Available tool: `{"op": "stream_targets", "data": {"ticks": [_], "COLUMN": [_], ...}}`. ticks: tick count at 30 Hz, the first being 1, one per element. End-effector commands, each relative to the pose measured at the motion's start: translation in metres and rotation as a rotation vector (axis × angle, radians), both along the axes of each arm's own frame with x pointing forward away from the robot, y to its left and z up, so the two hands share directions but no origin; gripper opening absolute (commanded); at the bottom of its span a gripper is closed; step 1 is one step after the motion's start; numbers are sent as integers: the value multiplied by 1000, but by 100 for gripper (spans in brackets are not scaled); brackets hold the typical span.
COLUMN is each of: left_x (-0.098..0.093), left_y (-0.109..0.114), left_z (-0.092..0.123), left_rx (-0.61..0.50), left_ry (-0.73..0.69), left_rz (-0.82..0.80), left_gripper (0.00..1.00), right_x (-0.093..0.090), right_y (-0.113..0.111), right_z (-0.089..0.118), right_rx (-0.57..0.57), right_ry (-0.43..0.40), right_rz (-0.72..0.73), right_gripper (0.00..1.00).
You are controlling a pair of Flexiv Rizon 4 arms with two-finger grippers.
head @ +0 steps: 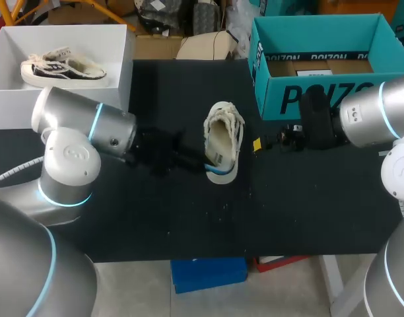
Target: Take the shoe out of the shoebox, open the shoe tongue, remove and reinsert the insole, then place the shoe into the shoebox
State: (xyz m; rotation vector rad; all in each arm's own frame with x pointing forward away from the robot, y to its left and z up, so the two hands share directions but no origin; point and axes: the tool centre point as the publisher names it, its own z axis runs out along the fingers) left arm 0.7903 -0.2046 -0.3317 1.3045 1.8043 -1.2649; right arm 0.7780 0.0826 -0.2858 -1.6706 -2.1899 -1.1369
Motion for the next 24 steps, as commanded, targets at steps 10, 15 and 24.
{"op": "stream_targets", "data": {"ticks": [10, 15, 24], "left_x": [32, 37, 45], "left_y": [-6, -8, -9], "left_z": [0, -4, -12], "left_rx": [48, 68, 129], "left_ry": [-34, -28, -32], "left_rz": [-10, -16, -20], "left_gripper": [0, 0, 0], "right_x": [0, 0, 0], "right_y": [1, 1, 1], "right_z": [0, 0, 0], "right_rx": [-2, -2, -2], "right_ry": [1, 1, 1], "right_rz": [-1, -1, -1], "right_gripper": [100, 100, 100]}}
